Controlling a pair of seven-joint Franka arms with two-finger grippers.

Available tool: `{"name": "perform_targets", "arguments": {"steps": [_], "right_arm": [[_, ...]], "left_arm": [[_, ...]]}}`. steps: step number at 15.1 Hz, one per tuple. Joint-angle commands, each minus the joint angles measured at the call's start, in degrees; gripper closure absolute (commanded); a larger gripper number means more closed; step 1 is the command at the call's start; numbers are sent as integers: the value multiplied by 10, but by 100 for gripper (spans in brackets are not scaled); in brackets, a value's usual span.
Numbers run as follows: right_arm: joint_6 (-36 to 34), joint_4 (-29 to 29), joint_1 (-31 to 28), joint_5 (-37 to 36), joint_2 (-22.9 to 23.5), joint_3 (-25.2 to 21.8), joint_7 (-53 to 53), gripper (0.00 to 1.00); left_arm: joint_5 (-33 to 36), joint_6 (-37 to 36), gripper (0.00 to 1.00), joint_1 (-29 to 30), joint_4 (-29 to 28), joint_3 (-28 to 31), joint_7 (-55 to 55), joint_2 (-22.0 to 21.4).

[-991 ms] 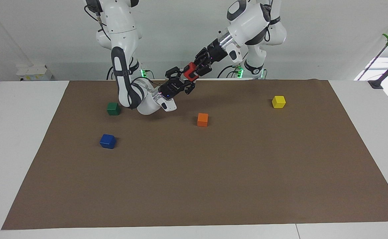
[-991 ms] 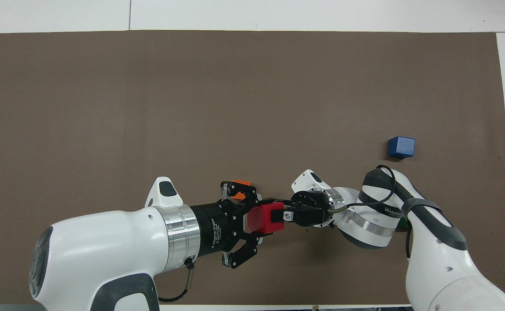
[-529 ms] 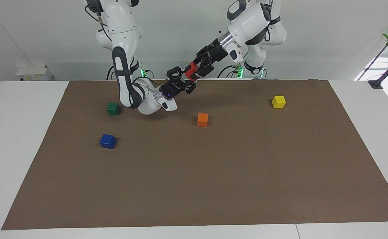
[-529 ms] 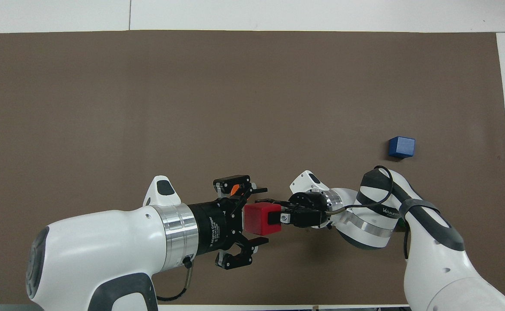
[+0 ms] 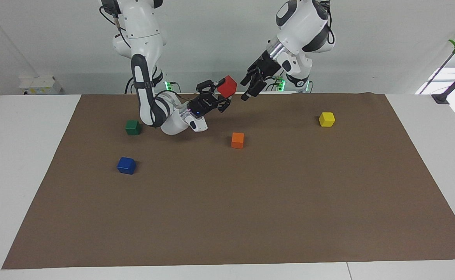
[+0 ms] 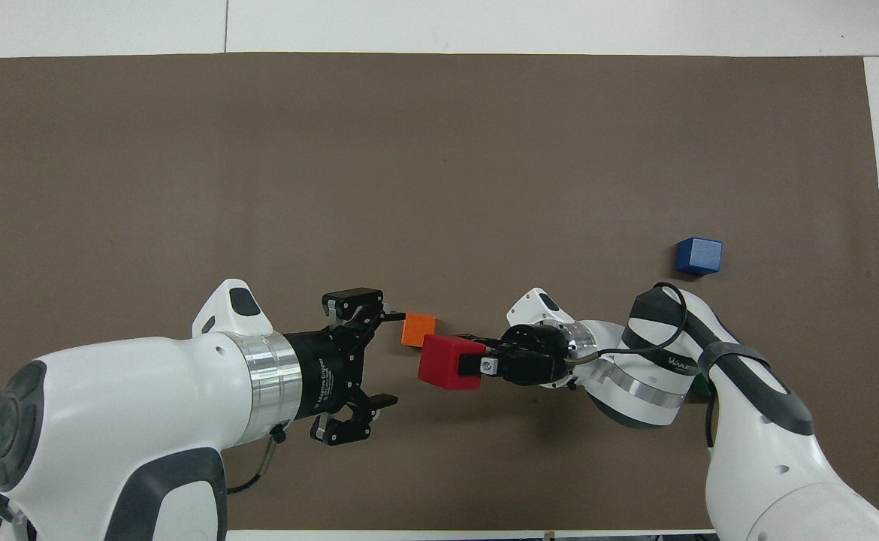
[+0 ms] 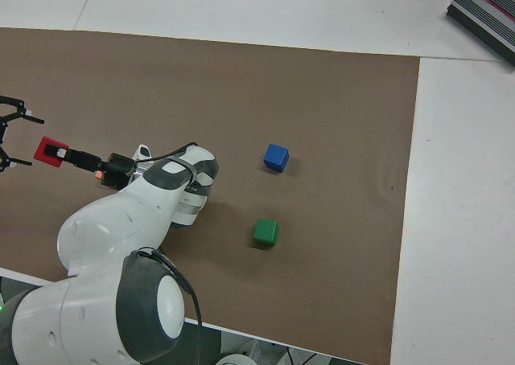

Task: Transfer red block to right arm and stack on blue block
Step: 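Open the left gripper and withdraw it while the right gripper holds, then carry the red block with the right gripper toward the blue block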

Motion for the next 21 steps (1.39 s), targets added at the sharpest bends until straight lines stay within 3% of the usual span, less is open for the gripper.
{"name": "perform_targets", "arguments": {"steps": [1, 3, 6, 8, 11, 14, 16, 18, 21], "right_arm": [[69, 15, -7, 6, -39, -1, 43, 100], [129, 16, -12, 4, -78, -2, 77, 100], [278, 16, -11, -8, -166, -2, 139, 100], [363, 17, -8, -36, -212, -2, 179, 100], [451, 17, -8, -98, -273, -2, 240, 100], [548, 25, -5, -195, -325, 2, 323, 100], [575, 31, -5, -272, -348, 2, 386, 100], [591, 38, -11, -368, -364, 1, 445, 100], [591, 76, -19, -510, -363, -1, 537, 100]], "left_arm": [[36, -96, 0, 57, 2, 2, 106, -18], [84, -132, 0, 87, 2, 2, 200, -21], [145, -126, 0, 146, 5, 2, 329, -16], [199, -131, 0, 185, 31, 1, 442, 10], [309, -129, 0, 196, 84, 1, 533, 57], [381, -201, 0, 197, 220, 2, 591, 162], [424, -246, 0, 192, 283, 1, 633, 209], [437, -257, 0, 191, 296, 2, 678, 216], [439, -261, 0, 196, 267, 3, 687, 198]]}}
